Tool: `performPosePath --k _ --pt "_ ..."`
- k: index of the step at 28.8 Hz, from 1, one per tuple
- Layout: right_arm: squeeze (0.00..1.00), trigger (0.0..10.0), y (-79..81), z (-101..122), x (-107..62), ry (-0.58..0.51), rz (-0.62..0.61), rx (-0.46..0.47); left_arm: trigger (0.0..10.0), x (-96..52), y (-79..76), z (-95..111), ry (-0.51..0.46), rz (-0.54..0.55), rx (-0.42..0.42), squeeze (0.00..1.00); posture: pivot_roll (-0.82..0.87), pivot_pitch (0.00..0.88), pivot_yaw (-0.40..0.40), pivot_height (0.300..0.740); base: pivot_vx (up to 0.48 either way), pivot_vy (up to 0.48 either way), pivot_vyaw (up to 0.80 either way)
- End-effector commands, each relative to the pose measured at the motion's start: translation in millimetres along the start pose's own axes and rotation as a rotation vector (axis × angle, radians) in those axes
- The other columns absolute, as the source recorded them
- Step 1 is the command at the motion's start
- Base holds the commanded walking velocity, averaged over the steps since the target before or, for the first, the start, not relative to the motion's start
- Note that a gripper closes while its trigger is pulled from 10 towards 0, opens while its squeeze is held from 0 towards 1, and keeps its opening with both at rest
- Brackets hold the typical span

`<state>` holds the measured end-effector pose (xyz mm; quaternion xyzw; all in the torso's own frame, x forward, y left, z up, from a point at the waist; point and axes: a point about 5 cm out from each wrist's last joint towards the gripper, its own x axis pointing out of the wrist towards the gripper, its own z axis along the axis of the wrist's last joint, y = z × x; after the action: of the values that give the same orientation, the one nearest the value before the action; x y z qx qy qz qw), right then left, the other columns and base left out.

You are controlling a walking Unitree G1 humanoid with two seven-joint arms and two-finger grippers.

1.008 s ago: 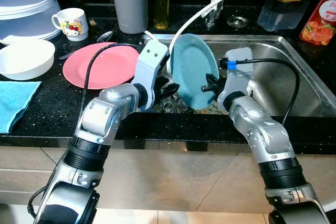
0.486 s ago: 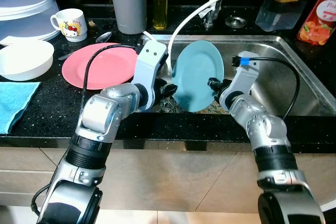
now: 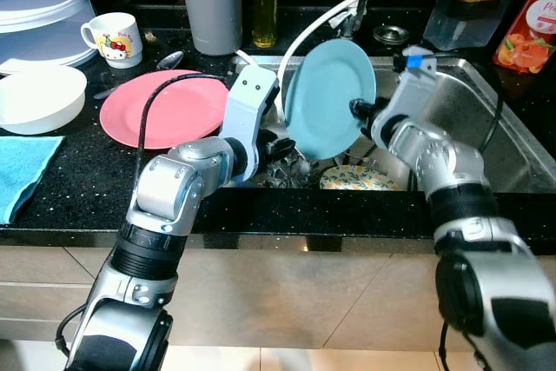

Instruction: Kitchen organization

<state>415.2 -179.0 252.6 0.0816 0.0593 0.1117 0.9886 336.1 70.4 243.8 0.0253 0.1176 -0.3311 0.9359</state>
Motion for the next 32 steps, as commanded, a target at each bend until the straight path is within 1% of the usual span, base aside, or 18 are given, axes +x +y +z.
performPosePath --k 1,3,6,10,11,14,15,16,17,18,19,24,25,27,29,30,31,32 --pt "0.00 10.0 -0.4 -6.6 1.8 0.037 0.009 -0.049 10.0 0.0 -1.6 2.8 -0.001 0.001 -0.003 0.00 0.11 0.103 0.007 0.740 0.000 0.000 0.00" --pt "0.00 10.0 0.3 -15.4 3.6 0.091 0.027 -0.097 10.0 0.0 -1.5 2.9 -0.001 0.002 -0.004 0.00 0.11 0.106 0.006 0.740 0.000 0.000 0.00" --pt "0.00 10.0 0.3 -33.8 4.2 0.177 0.042 -0.110 10.0 -0.4 -0.6 2.7 0.000 0.007 -0.004 0.00 0.11 0.107 0.005 0.740 0.000 0.000 0.00" --pt "0.00 10.0 1.9 -45.6 4.5 0.222 0.063 -0.042 10.0 -1.3 0.4 2.3 0.002 0.012 -0.007 0.00 0.11 0.110 0.002 0.740 0.000 0.000 0.00" --pt "0.00 10.0 1.9 -45.6 4.5 0.222 0.063 -0.042 10.0 -1.3 0.4 2.3 0.002 0.012 -0.007 0.00 0.11 0.110 0.002 0.740 0.000 0.000 0.00" --pt "0.00 10.0 1.2 -47.1 4.6 0.217 0.057 0.060 10.0 -1.6 0.5 2.1 0.002 0.016 -0.007 0.00 0.11 0.111 0.000 0.740 0.000 0.000 0.00" --pt "0.00 10.0 1.2 -47.1 4.6 0.217 0.057 0.060 10.0 -1.6 0.5 2.1 0.002 0.016 -0.007 0.00 0.11 0.111 0.000 0.740 0.000 0.000 0.00" --pt "0.00 10.0 -3.6 -45.4 4.0 0.201 0.020 0.112 10.0 -1.6 0.3 2.0 0.002 0.017 -0.007 0.00 0.11 0.111 0.000 0.740 0.000 0.000 0.00" --pt "0.12 10.0 -6.5 -44.7 3.5 0.194 -0.003 0.131 10.0 -1.6 0.2 2.0 0.002 0.017 -0.007 0.00 0.11 0.111 0.001 0.740 0.000 0.000 0.00" --pt "0.52 10.0 -8.9 -44.1 3.1 0.189 -0.021 0.148 10.0 -1.5 0.2 2.0 0.002 0.017 -0.006 0.00 0.11 0.111 0.001 0.740 0.000 0.000 0.00" --pt "1.00 10.0 -11.3 -43.6 2.5 0.185 -0.037 0.156 10.0 -1.5 0.2 2.1 0.002 0.018 -0.006 0.00 0.11 0.112 0.001 0.740 0.000 0.000 0.00" --pt "1.00 10.0 -15.0 -39.8 1.9 0.161 -0.058 0.176 10.0 -1.5 0.1 2.0 0.003 0.019 -0.005 0.00 0.11 0.112 0.001 0.740 0.000 0.000 0.00" --pt "1.00 10.0 -15.6 -36.6 2.0 0.145 -0.057 0.162 10.0 -1.5 0.2 1.7 0.003 0.019 -0.005 0.00 0.11 0.112 0.001 0.740 0.000 0.000 0.00" --pt "1.00 10.0 -15.4 -21.1 2.9 0.068 -0.040 0.100 10.0 -1.6 -0.1 0.9 0.005 0.020 -0.006 0.00 0.11 0.114 0.001 0.740 0.000 0.000 0.00" --pt "1.00 10.0 -15.1 -16.7 3.2 0.048 -0.040 0.078 10.0 -1.8 -0.2 0.8 0.006 0.020 -0.007 0.00 0.11 0.118 0.000 0.740 0.000 0.000 0.00" --pt "0.00 10.0 -15.0 -11.6 3.4 0.019 -0.047 0.039 10.0 -1.9 -0.3 0.9 0.005 0.020 -0.007 0.00 0.11 0.118 0.000 0.740 0.000 0.000 0.00" --pt "0.00 10.0 -15.0 -11.6 3.4 0.019 -0.047 0.039 10.0 -1.9 -0.3 0.9 0.005 0.020 -0.007 0.00 0.11 0.118 0.000 0.740 0.000 0.000 0.00" --pt "0.00 10.0 -12.9 11.2 2.5 -0.126 -0.077 -0.104 10.0 -3.0 0.6 2.7 -0.007 0.038 0.008 0.00 0.12 0.125 -0.009 0.740 0.000 0.000 0.00"
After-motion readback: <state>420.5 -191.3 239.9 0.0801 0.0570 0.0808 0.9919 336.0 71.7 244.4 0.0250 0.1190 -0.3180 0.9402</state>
